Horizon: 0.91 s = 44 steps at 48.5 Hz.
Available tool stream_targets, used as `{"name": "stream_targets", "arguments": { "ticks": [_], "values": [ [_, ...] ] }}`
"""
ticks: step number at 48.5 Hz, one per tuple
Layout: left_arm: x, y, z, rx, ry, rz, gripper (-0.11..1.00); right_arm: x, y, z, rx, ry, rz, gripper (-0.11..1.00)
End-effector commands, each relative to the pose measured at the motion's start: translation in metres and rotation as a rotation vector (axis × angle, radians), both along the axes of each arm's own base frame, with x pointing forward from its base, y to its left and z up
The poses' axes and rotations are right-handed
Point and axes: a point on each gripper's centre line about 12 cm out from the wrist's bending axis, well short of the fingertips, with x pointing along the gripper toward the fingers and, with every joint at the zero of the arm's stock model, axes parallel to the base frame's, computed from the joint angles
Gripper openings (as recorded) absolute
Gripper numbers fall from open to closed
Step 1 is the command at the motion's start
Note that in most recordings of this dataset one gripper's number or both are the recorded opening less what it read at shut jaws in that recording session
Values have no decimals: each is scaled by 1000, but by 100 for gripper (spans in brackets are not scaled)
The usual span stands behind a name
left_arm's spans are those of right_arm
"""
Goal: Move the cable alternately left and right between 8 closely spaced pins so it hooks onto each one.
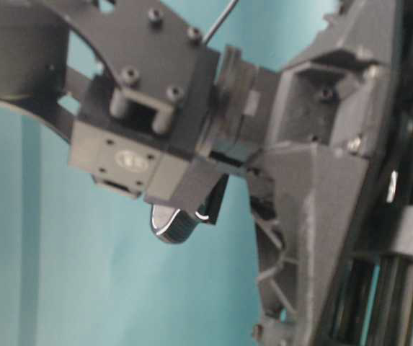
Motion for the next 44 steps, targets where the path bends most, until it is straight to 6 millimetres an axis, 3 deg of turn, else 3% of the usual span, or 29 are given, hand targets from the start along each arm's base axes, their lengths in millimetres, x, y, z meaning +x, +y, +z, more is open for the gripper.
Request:
{"name": "stream_targets", "arguments": {
  "ticks": [1,29,44],
  "values": [
    [2,1,4,-2,-10,5,65,4,0,17,11,-43,2,14],
    [2,1,4,-2,-10,5,65,15,-47,17,-30,-25,-4,14],
    [2,1,4,-4,-10,5,65,16,-54,16,-39,-18,1,14]
  ]
}}
